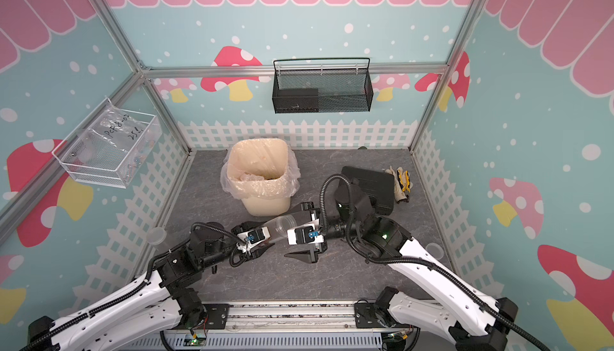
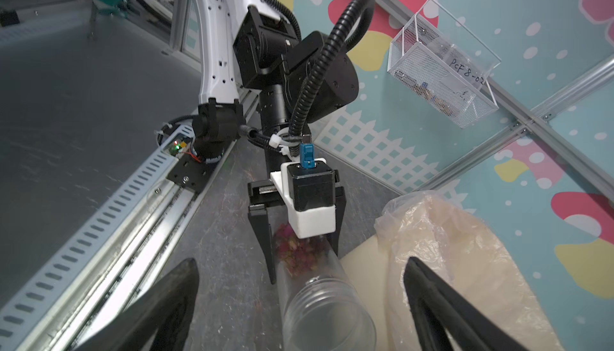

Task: Empty the moldy dried flower tea in the jars
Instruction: Unscrew the lid from the jar.

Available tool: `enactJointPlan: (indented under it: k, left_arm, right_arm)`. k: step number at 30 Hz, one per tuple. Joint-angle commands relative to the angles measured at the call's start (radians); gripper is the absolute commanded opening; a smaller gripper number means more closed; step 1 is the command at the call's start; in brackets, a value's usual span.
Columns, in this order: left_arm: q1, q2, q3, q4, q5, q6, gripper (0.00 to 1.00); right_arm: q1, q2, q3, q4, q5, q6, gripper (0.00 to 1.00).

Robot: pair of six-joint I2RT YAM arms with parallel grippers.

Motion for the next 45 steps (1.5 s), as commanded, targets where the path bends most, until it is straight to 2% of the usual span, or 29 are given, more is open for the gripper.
enactJointPlan:
  k: [1,4,8,11,17,30,35,39,42,45]
  left_arm:
    - [-0.001,-0.015,0.014,0.003,-0.008,0.017,0.19]
    - [-0.001,-0.023,0.011,0.007,-0.025,0.02,0.19]
    - [-0.001,-0.042,0.005,0.012,-0.057,0.027,0.19]
    - [-0.001,-0.054,0.0,0.017,-0.074,0.032,0.19]
    - [-0.001,-0.058,0.0,0.015,-0.084,0.035,0.19]
    - [-0.002,-0.064,0.001,0.011,-0.082,0.038,0.19]
    - [-0.002,-0.064,0.004,0.007,-0.082,0.038,0.19]
    - [-0.002,-0.062,0.004,0.008,-0.076,0.037,0.19]
    - [-0.001,-0.059,0.004,0.006,-0.072,0.037,0.2]
    - [-0.001,-0.058,0.005,0.005,-0.068,0.035,0.2]
  right_arm:
    - [-0.002,-0.021,-0.021,0.175,0.043,0.451,0.97]
    - [-0.002,-0.004,0.022,0.118,0.263,0.711,0.92]
    - [-0.002,0.059,0.14,-0.096,0.459,0.885,0.94]
    - [-0.003,0.107,0.186,-0.197,0.475,0.97,0.94]
    - [-0.008,0.181,0.223,-0.268,0.38,1.06,0.97]
    - [-0.021,0.298,0.204,-0.258,0.209,1.069,0.96]
    - [-0.025,0.3,0.186,-0.219,0.166,1.066,0.76]
    - [-0.026,0.3,0.186,-0.209,0.152,1.022,0.66]
    - [-0.027,0.309,0.195,-0.209,0.159,0.93,0.55]
    - [-0.026,0.309,0.211,-0.211,0.182,0.743,0.45]
